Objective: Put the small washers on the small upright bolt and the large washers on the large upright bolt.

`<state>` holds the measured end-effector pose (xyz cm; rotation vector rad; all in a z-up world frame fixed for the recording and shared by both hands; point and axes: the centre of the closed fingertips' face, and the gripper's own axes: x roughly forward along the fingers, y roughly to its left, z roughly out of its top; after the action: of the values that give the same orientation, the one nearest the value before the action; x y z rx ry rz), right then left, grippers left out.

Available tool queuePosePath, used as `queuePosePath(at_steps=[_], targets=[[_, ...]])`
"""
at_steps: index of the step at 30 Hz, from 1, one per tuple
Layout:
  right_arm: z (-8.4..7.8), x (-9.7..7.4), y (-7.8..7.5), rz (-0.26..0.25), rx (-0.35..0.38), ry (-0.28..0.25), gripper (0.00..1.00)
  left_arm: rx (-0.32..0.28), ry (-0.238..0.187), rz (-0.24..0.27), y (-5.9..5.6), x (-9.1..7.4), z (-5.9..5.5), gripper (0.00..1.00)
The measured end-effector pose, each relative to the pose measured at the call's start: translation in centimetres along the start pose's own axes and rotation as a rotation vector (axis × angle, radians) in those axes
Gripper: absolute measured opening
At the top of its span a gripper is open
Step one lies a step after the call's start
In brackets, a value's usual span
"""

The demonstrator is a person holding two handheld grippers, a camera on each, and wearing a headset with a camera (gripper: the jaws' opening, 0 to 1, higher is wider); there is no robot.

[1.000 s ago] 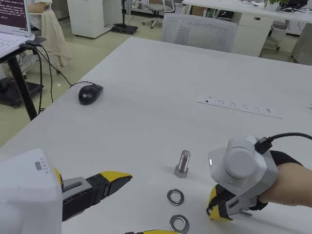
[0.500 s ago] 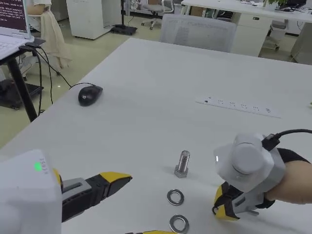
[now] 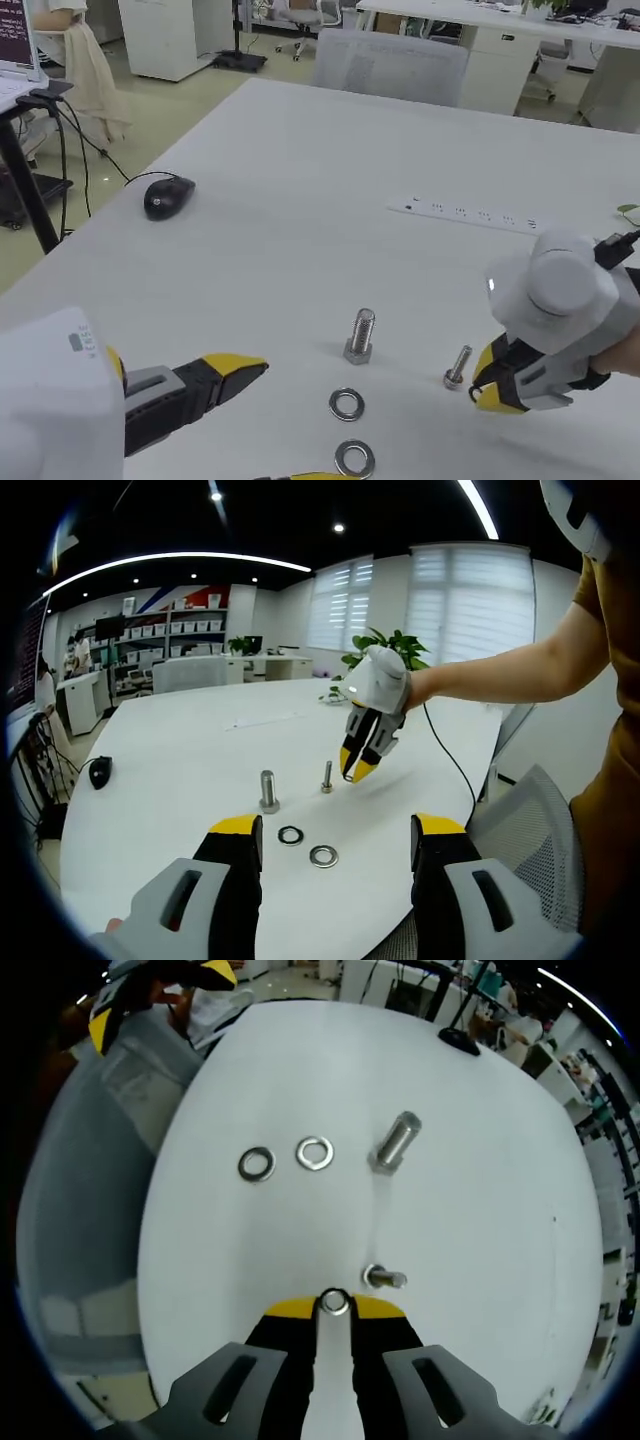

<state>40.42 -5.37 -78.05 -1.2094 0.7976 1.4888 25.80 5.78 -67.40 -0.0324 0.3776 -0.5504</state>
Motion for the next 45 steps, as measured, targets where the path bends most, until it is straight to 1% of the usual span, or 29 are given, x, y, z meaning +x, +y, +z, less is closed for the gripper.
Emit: queuePosePath(at_steps=[6,9,13,19,23,26,27,30,35,39,40,45], targets=[[0.1,-1.3,-1.4,-0.027,0.002,0.001,0.13,0.003,-0.001,0.001,0.2,0.0,0.2,0.59],[0.5,-2.0,-2.3,-0.045,-0.005,-0.004,0.13,0.006,0.000,0.000,0.3,0.1,0.3,0.59],[1.0,-2.3,-2.9,-0.053,-0.013,-0.003,0.13,0.008,-0.002,-0.003,0.3,0.2,0.4,0.59],[1.7,-1.9,-3.0,-0.049,-0.032,-0.005,0.13,0.007,-0.002,-0.004,0.3,0.2,0.5,0.59],[1.8,-1.4,-3.0,-0.043,-0.038,-0.004,0.13,0.006,0.004,-0.002,0.5,0.2,0.3,0.59],[1.7,-1.1,-3.0,-0.036,-0.041,0.002,0.13,0.005,0.003,-0.004,0.4,0.2,0.3,0.59],[1.6,-1.0,-3.1,-0.043,-0.046,0.001,0.13,0.006,0.004,-0.002,0.5,0.2,0.3,0.59],[1.6,-0.9,-3.3,-0.042,-0.048,-0.001,0.13,0.003,0.003,0.000,0.5,0.3,0.3,0.59],[1.5,-0.5,-3.3,-0.028,-0.048,0.007,0.13,0.000,0.006,0.001,0.5,0.2,0.1,0.59],[1.4,0.3,-3.3,-0.021,-0.065,0.008,0.13,-0.007,0.006,0.001,0.6,0.2,0.0,0.59],[1.3,0.6,-3.3,-0.014,-0.057,0.009,0.13,-0.007,0.011,0.002,0.6,0.2,-0.1,0.59],[0.9,1.6,-3.3,0.001,-0.048,0.010,0.13,-0.007,0.010,0.003,0.7,0.2,-0.2,0.59]])
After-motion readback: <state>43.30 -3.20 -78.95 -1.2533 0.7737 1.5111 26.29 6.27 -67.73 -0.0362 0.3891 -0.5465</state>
